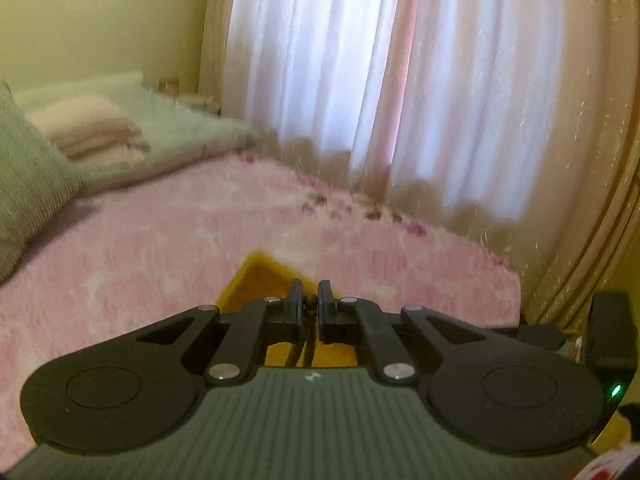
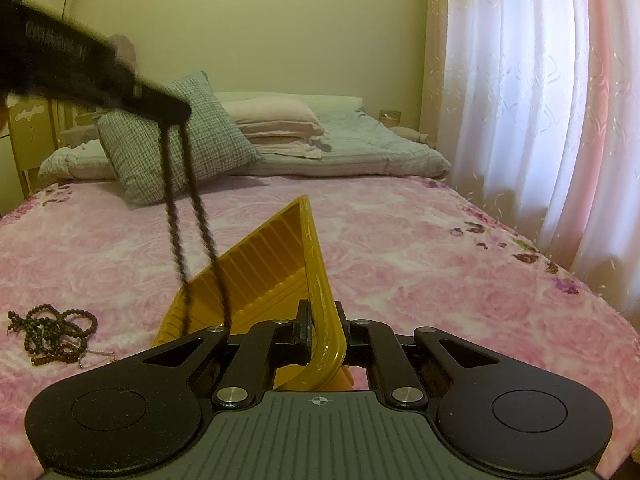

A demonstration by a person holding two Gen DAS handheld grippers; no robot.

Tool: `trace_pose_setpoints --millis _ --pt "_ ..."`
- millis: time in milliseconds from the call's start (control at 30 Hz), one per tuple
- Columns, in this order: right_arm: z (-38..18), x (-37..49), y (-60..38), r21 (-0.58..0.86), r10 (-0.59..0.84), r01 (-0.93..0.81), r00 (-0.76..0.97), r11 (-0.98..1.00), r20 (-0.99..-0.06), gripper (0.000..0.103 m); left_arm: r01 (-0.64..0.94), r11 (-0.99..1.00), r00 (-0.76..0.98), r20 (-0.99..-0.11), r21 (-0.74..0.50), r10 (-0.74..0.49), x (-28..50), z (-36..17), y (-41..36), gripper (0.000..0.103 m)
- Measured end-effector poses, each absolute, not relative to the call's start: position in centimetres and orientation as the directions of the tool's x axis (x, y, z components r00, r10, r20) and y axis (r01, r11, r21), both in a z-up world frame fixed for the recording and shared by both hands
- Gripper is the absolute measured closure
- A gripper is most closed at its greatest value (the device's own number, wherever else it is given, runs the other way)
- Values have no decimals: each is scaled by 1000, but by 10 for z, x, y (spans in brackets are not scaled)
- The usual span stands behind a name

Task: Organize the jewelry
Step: 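Lift the bead strand with the left tool and swing it over the tray, then lower the left tool onto the dark bead strands and pinch them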

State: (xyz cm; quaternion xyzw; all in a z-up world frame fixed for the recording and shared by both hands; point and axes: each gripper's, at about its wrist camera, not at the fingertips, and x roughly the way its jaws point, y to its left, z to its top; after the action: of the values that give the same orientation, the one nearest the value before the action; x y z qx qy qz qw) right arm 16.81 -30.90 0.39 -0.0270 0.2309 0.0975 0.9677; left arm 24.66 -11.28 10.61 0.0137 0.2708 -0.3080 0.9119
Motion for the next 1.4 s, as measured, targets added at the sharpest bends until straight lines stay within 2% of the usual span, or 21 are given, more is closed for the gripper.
trace_pose_setpoints --millis 133,333,467,600,667,933,1400 --pt "3 167 -309 -4 175 -198 874 980 -453 95 548 823 645 -552 -148 -529 253 84 -111 97" --pt "2 166 -309 -6 174 -198 875 980 -453 95 528 837 656 -557 -144 -509 254 81 -98 97" --pt "2 167 -310 -2 174 -196 874 981 -453 95 495 860 696 -536 -124 -478 248 89 -79 88" --pt "2 167 -309 -3 175 -198 875 980 -452 95 423 900 735 -539 -110 -411 242 86 -43 86" --pt "3 167 -310 -1 174 -196 874 981 -453 95 388 915 742 -553 -109 -380 241 78 -27 83" --pt "3 168 -311 6 173 -192 874 981 -453 95 254 965 736 -634 -68 -238 226 17 18 83" --pt "2 168 -313 17 175 -187 875 982 -451 95 84 996 742 -669 31 -42 168 -42 78 77"
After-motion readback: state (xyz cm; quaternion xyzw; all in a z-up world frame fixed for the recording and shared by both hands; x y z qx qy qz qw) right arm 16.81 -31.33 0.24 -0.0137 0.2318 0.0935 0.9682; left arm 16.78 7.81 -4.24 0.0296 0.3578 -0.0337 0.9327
